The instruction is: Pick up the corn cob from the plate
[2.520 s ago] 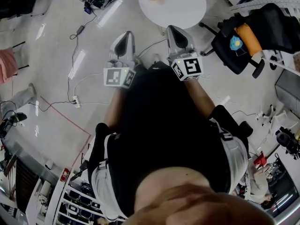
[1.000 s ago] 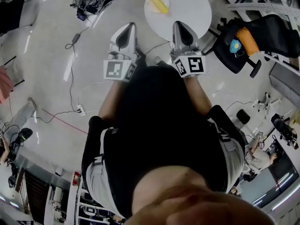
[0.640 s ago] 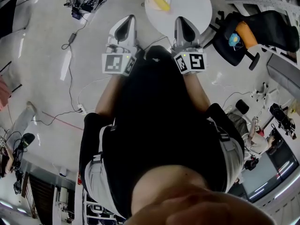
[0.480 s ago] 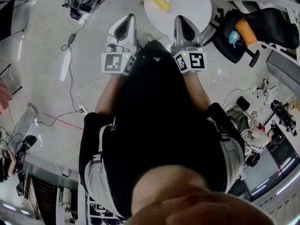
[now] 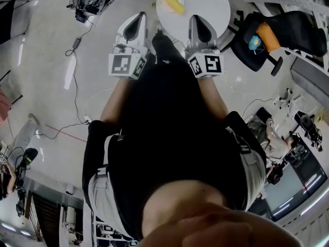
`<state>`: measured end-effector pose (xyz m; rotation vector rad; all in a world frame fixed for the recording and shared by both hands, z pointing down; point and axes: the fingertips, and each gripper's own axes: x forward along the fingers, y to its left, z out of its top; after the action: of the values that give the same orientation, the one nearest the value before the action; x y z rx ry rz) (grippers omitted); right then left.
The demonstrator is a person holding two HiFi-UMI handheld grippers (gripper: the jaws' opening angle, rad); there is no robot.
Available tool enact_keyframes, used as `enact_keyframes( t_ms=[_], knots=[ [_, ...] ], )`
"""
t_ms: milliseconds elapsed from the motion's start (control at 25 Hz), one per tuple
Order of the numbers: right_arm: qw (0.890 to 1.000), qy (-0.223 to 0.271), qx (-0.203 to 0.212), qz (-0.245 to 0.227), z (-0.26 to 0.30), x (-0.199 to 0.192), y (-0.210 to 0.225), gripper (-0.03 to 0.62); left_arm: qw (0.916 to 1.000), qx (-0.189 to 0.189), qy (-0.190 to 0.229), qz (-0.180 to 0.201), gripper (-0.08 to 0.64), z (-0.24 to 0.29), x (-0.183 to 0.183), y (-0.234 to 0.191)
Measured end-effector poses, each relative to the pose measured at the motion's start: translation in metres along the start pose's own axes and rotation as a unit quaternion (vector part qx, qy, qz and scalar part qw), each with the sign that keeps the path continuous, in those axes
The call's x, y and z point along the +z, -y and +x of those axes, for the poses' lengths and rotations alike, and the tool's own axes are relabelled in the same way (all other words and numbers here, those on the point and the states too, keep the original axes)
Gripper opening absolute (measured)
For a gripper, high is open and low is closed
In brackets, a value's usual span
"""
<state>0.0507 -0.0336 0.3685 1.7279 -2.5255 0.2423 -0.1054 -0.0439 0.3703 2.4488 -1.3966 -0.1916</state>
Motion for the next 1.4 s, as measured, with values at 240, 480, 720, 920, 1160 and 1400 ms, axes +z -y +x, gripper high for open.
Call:
enact_keyframes(
  t_ms=[240,480,720,920,1160,1400],
  knots=[
    [1.000,-0.001,0.010,-0.002,0.024,0.000,0.015,0.008,1.0000,0.007,-0.003,0.006,0.002,0.024,0.002,-0.008],
    [1.000,-0.011,0.008,0.009,0.044,-0.010,0.033,0.008,0.9998,0.013,-0.010,-0.007,0.002,0.045,-0.005,-0.018],
    [0.999,-0.034,0.008,0.017,0.056,-0.030,0.046,0.008,0.9990,0.026,-0.035,-0.004,0.002,0.066,-0.024,-0.027],
    [0.998,-0.050,0.007,0.022,0.065,-0.045,0.058,0.008,0.9984,0.026,-0.049,-0.010,0.002,0.083,-0.040,-0.029],
    [0.997,-0.072,0.010,0.039,0.074,-0.069,0.068,0.008,0.9969,0.033,-0.069,-0.020,0.003,0.097,-0.062,-0.030],
    [0.994,-0.094,0.013,0.048,0.086,-0.092,0.077,0.008,0.9955,0.033,-0.085,-0.025,0.002,0.112,-0.079,-0.034]
  ],
)
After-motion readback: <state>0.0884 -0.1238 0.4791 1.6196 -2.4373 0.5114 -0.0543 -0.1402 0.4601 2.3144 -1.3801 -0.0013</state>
